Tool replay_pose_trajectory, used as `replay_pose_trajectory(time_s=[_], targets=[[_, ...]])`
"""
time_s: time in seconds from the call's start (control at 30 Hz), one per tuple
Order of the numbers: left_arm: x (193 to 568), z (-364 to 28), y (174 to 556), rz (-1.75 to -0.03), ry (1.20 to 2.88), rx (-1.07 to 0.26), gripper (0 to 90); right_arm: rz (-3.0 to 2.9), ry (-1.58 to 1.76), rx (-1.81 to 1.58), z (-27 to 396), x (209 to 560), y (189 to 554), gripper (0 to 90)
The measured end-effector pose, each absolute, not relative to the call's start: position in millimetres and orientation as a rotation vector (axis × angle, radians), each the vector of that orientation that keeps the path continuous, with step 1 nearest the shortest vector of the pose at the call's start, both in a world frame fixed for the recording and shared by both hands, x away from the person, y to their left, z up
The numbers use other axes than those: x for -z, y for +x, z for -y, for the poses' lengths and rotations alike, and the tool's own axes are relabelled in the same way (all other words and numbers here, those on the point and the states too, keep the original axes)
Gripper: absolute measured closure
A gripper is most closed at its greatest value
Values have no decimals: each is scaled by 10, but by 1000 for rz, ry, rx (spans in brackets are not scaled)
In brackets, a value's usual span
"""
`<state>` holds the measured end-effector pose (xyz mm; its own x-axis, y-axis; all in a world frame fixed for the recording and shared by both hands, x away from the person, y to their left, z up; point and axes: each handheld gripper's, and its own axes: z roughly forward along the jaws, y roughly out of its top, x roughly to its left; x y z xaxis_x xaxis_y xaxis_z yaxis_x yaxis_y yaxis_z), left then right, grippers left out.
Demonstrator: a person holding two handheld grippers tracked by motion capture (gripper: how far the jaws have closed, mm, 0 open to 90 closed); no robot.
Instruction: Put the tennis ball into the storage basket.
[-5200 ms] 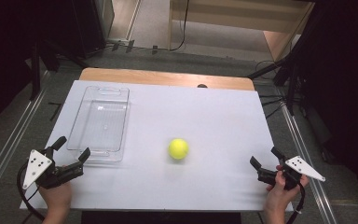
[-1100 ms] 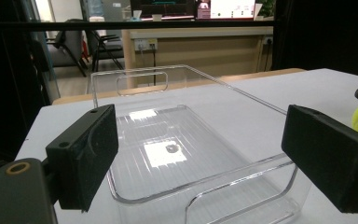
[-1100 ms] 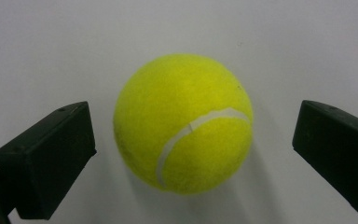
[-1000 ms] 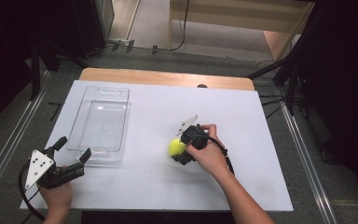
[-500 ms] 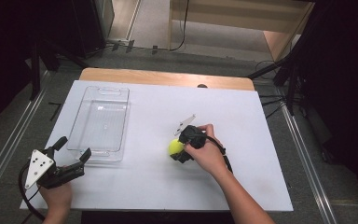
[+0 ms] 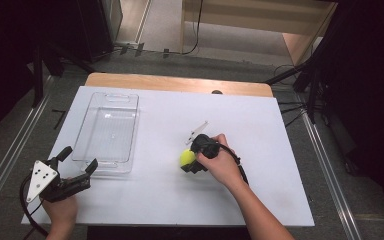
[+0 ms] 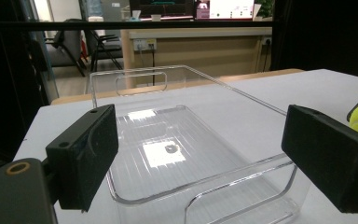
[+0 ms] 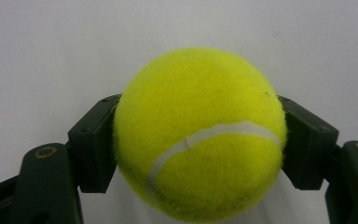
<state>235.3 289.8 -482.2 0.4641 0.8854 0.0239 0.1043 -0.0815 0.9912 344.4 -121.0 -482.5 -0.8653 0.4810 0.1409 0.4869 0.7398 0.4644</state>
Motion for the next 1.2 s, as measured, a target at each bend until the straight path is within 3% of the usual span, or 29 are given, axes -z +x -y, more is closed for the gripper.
replay_pose_trajectory(time_s=[1.2], targets=[[4821,-2901,2353,-901,1524,-821,113,2950,-716,855,961,4391,3609,239]])
